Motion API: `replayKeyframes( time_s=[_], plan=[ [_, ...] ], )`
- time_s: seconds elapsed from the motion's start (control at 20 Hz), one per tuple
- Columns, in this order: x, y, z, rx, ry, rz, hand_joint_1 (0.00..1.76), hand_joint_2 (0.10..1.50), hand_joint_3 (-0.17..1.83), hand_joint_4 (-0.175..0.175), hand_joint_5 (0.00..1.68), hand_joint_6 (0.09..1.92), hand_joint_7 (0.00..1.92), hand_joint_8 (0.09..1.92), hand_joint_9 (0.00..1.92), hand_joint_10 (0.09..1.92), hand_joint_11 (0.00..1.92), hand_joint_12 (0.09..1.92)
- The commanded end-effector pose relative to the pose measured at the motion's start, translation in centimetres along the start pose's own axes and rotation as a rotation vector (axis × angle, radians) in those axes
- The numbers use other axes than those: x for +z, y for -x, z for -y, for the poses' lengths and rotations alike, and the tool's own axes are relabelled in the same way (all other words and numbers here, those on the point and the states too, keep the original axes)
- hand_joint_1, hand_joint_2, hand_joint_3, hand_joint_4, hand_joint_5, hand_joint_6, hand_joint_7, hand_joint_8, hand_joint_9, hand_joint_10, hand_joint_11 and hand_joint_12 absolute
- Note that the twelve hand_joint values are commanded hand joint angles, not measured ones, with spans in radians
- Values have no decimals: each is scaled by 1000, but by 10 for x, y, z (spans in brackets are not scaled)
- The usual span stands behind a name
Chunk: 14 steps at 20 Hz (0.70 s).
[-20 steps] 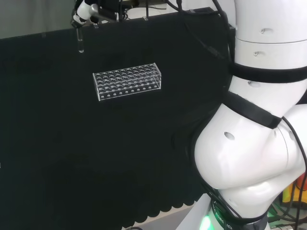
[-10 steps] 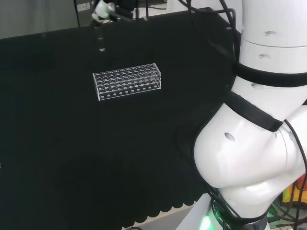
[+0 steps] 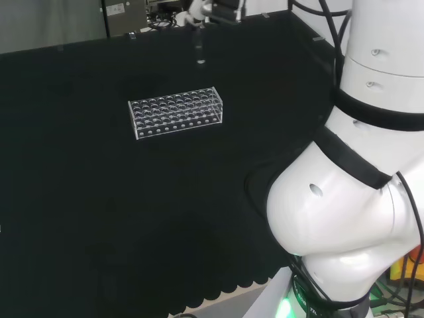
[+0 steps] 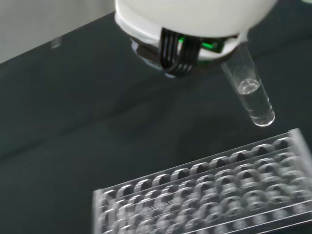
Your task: Shake the test tube.
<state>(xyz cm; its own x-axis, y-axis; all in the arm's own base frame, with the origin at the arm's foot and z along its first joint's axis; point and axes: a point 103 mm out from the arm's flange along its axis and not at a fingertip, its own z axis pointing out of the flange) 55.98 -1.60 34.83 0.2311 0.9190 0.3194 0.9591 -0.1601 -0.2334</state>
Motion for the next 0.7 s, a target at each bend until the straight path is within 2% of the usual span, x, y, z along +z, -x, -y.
replayKeyframes(
  time_s=[0.05,0.25,0.5,0.7],
  plan=[
    [-3,4,-2,13,12,18,1329,750,454,-175,1343,162,1378,680,1624,731,1268,869],
    [12,-33,-3,-61,-15,6,1329,751,453,-175,1344,158,1377,681,1623,732,1267,868],
    [34,-92,-2,-170,-58,-22,1329,752,451,-175,1346,154,1377,681,1622,734,1267,868],
    [48,-135,1,-240,-85,-44,1329,752,450,-175,1347,150,1377,681,1622,736,1266,868]
  ],
)
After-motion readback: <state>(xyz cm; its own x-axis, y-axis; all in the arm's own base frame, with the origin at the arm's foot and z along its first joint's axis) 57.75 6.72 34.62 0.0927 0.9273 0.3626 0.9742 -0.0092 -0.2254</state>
